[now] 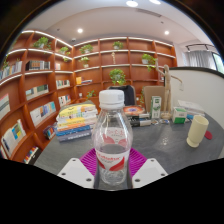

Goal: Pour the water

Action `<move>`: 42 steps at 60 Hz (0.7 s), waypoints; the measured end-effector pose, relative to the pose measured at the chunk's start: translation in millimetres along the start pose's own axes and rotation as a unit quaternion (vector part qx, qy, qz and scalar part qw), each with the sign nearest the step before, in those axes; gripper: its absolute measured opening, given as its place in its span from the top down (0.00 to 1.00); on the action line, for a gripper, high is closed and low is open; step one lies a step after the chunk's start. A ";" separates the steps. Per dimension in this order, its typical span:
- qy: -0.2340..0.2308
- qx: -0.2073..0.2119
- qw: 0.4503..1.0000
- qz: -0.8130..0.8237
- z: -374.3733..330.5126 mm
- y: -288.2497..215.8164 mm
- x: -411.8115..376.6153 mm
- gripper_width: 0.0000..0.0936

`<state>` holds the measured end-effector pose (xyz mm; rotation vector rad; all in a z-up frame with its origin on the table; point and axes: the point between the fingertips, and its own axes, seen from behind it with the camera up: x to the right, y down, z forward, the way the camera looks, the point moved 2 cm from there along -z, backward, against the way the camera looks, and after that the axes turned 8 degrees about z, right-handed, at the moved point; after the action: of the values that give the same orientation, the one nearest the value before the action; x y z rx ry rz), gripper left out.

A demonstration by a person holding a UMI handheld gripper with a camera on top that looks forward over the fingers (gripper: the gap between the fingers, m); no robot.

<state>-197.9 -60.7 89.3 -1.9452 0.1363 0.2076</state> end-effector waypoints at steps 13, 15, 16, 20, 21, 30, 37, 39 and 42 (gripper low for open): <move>0.008 -0.029 0.995 0.091 5.4 -6.8 20.7 0.62; -0.003 -0.046 0.992 0.120 6.1 -7.0 23.0 0.62; -0.009 -0.051 0.990 0.135 5.6 -8.6 24.3 0.62; -0.030 -0.069 0.977 0.200 2.1 -21.2 32.8 0.62; -0.034 -0.067 0.974 0.215 0.2 -25.3 37.5 0.62; -0.063 -0.086 0.905 0.412 -3.8 -70.8 69.7 0.62; -0.085 -0.067 0.836 0.538 -6.8 -115.1 100.4 0.62; -0.091 -0.064 0.819 0.562 -5.7 -124.3 109.0 0.62; -0.097 -0.062 0.797 0.593 -0.6 -137.0 122.2 0.62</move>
<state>-51.9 -9.7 188.3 -1.6835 1.2327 1.2565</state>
